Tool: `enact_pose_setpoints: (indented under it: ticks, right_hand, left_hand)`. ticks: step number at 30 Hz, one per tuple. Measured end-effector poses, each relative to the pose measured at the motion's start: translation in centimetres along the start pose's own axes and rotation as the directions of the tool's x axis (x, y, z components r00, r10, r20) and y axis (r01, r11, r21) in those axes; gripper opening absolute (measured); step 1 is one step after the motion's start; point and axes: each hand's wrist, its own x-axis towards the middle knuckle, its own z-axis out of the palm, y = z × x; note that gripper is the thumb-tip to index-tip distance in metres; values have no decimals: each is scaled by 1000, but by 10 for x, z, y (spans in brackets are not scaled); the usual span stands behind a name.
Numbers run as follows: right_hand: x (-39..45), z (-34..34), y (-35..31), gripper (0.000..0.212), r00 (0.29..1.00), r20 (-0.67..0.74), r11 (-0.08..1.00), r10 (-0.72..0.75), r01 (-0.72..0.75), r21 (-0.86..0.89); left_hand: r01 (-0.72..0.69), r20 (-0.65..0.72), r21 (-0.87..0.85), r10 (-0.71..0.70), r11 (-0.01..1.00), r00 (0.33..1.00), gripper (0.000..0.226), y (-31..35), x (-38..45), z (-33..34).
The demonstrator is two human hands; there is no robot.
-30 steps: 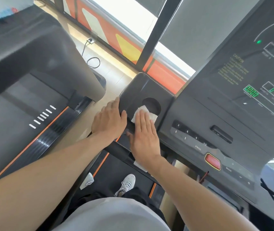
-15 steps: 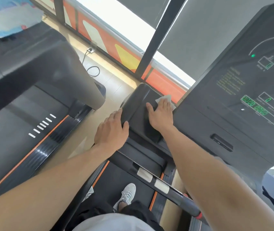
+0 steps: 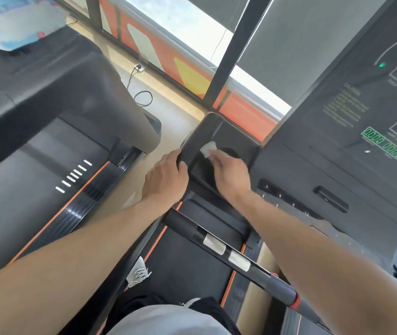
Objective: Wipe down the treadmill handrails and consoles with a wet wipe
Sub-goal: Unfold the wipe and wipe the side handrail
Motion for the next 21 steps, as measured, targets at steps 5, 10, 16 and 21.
enact_pose_setpoints:
  ticks: [5,10,16,21]
  right_hand:
    - [-103,38,-3,25,962,181,885,-206,104,454]
    - [-147,51,23,40,903,271,911,-335,237,337]
    - [-138,29,29,28,966,234,973,-108,55,225]
    - [-137,39,24,45,890,437,987,-130,158,-28]
  left_hand:
    - [69,-7,-97,-69,993,998,43,-4,1,0]
    - [35,-100,-116,-47,993,994,38,-12,-15,-2]
    - [-323,-385,-181,235,929,892,31,-22,-112,44]
    - [-120,-383,-351,-26,929,923,34,-27,-189,83]
